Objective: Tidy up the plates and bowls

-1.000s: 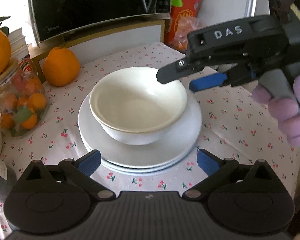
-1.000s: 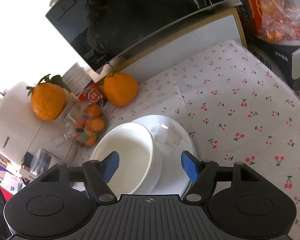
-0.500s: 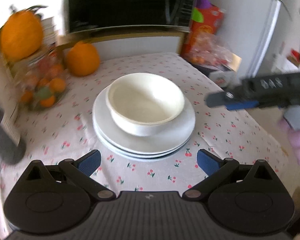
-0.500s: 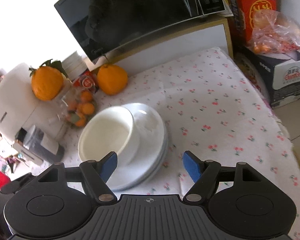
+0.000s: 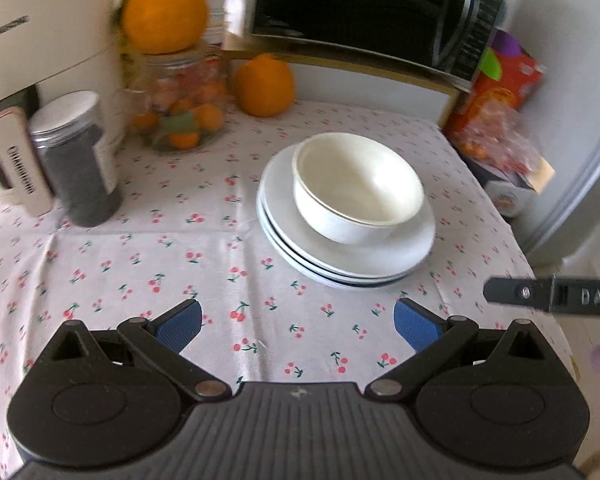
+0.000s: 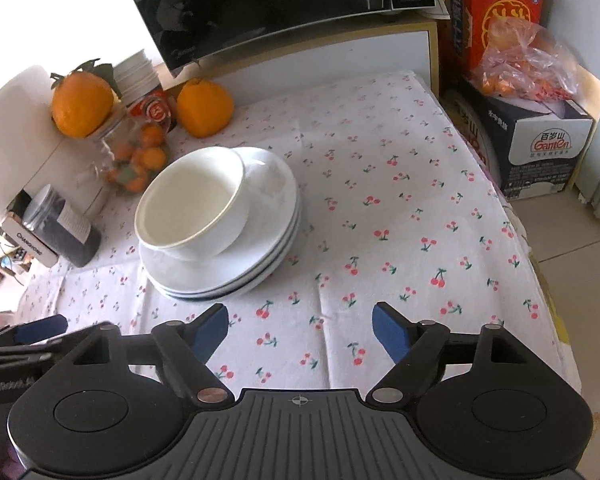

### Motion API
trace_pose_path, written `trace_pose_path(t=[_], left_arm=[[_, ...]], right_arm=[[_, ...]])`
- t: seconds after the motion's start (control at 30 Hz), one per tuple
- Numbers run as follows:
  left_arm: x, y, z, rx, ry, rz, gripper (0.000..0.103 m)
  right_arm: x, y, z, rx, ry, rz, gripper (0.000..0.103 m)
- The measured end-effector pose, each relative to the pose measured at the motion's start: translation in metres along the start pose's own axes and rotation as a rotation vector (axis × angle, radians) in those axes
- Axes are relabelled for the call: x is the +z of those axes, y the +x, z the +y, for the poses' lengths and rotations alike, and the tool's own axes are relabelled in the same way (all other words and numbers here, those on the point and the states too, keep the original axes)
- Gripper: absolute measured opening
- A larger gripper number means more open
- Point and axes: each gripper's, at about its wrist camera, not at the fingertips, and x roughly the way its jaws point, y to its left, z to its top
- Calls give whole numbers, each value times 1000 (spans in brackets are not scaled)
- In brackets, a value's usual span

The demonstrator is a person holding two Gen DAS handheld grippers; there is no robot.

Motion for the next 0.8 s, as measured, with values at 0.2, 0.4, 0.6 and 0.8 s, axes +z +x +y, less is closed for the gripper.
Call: trace_pose_path(t=[0.2, 0.4, 0.6, 0.8], left_arm=[[-1, -5, 0, 70, -37, 13, 103], [-4, -9, -4, 142, -39, 42, 103], [-8, -7, -12, 176, -10, 96, 102], [-11, -5, -12, 184, -2, 115, 102]], right_arm=[[-7, 0, 18, -22, -15, 10, 83], [-12, 2, 26, -45, -14, 26, 85], [-15, 3, 31, -65, -33, 39, 86], [-16, 5, 32, -70, -41, 52, 86]])
